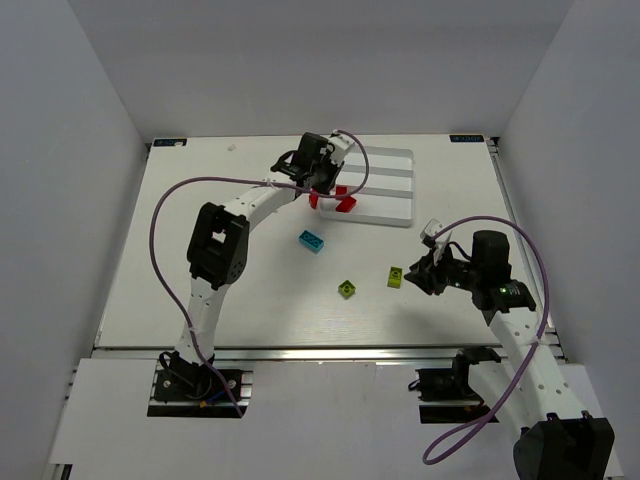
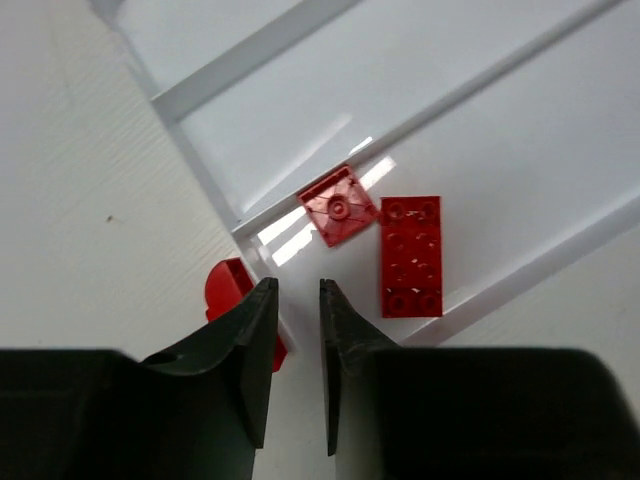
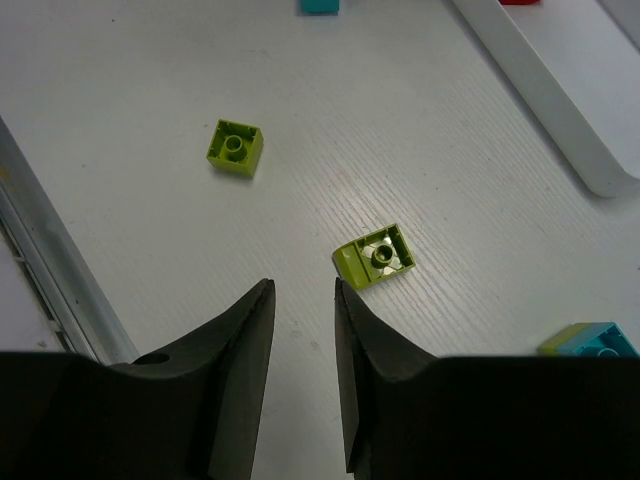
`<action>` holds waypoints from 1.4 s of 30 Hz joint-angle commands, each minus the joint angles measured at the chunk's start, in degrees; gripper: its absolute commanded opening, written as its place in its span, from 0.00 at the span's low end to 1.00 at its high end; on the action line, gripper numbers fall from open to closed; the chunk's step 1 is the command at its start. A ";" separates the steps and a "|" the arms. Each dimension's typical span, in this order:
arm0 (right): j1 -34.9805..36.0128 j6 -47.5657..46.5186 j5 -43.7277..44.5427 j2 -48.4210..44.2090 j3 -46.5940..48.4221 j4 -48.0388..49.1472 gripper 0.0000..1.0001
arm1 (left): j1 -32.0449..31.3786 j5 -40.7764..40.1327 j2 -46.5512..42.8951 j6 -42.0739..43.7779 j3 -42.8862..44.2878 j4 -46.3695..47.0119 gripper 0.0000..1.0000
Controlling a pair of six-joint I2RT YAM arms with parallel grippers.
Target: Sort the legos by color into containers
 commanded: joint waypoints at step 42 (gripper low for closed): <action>0.38 -0.64 -1.28 0.13 1.02 0.33 0.37 | 1.04 -16.15 5.13 -6.90 4.83 -7.81 0.64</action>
